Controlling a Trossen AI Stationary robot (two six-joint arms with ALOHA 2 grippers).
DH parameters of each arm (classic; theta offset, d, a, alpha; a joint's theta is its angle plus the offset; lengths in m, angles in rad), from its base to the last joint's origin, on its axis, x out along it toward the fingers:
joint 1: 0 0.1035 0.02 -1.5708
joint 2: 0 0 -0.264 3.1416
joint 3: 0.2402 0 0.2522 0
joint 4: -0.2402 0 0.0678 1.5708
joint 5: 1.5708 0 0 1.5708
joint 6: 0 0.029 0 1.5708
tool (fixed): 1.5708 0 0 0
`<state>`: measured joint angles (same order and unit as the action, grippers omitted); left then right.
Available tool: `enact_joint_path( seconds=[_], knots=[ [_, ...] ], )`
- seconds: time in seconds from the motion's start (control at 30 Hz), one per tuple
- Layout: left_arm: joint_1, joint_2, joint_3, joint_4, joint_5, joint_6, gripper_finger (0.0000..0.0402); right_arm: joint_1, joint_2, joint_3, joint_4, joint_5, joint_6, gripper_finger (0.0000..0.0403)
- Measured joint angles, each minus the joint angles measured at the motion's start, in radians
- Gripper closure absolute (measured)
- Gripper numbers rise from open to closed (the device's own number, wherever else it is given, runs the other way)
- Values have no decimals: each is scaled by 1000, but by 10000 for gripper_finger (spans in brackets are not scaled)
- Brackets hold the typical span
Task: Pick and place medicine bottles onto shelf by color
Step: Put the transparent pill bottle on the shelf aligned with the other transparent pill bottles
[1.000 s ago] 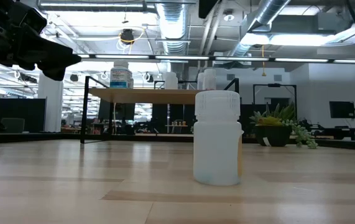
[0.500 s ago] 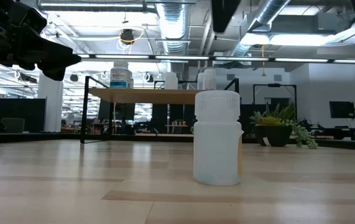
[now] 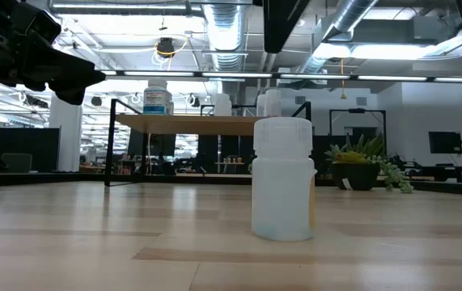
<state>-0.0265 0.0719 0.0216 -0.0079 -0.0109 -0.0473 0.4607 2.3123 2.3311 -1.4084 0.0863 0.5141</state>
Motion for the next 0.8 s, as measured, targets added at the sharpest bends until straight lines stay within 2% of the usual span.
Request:
enact_joint_path(
  seconds=[0.4, 0.8],
  knots=[
    [0, 0, 0, 0, 0, 1, 269, 51, 82, 0, 64, -25, 21, 184],
    [0, 0, 0, 0, 0, 0, 269, 54, 82, 0, 58, -7, 88, 184]
  ],
)
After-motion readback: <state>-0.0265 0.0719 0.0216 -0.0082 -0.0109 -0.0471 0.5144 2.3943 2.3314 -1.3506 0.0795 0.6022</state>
